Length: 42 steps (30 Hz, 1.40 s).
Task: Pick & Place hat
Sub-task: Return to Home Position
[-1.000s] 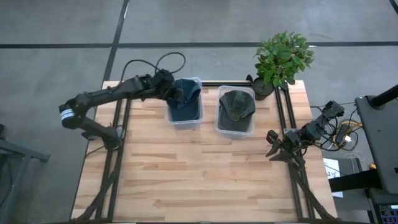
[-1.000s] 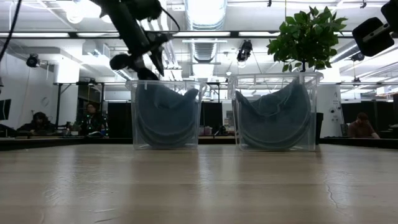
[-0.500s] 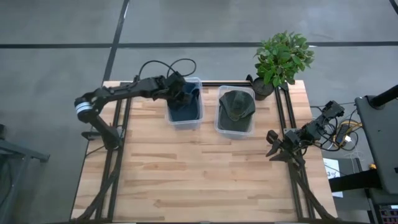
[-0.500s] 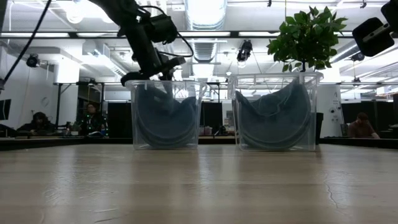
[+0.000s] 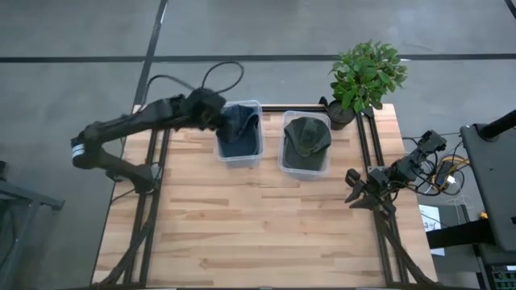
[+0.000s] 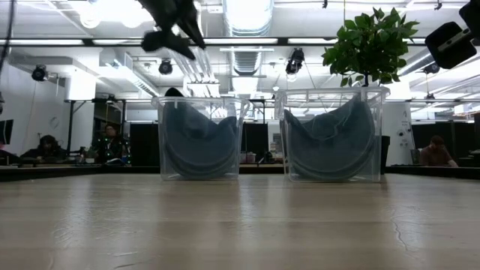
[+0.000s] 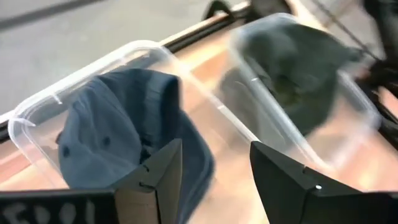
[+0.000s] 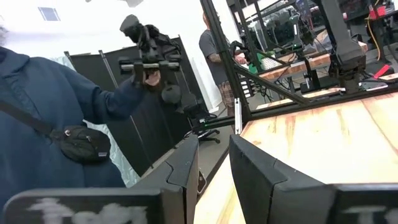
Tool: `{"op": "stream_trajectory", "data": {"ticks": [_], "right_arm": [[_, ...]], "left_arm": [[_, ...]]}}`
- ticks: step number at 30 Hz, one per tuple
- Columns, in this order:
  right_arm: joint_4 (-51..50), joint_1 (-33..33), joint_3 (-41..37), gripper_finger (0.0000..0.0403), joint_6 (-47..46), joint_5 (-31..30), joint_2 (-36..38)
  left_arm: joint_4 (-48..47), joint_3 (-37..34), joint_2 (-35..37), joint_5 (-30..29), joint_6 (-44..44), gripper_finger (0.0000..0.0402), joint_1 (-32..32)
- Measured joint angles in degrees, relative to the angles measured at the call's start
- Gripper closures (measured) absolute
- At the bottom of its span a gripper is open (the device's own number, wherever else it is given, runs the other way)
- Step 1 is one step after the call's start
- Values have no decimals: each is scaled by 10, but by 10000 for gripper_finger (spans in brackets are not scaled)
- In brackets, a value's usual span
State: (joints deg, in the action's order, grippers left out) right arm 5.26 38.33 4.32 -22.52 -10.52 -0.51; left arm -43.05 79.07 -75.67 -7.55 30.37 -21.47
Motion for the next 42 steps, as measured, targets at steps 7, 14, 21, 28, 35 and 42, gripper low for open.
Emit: {"op": "stream_trajectory", "data": {"ticks": [7,14,21,28,35,42], "right_arm": [[1,0,0,316,0,-4,0],[1,0,0,316,0,-5,0],[3,0,0,316,0,-1,0],[3,0,0,316,0,4,0],[-18,0,18,316,9,65,1],[-110,0,72,316,47,46,2]], "left_arm": [[13,-76,142,-76,-2,220,104],[25,-171,265,-121,36,220,183],[129,-329,352,-107,15,220,215],[466,-550,460,67,-51,220,216],[571,-700,566,80,-20,220,216],[532,-742,655,76,-39,220,216]]}}
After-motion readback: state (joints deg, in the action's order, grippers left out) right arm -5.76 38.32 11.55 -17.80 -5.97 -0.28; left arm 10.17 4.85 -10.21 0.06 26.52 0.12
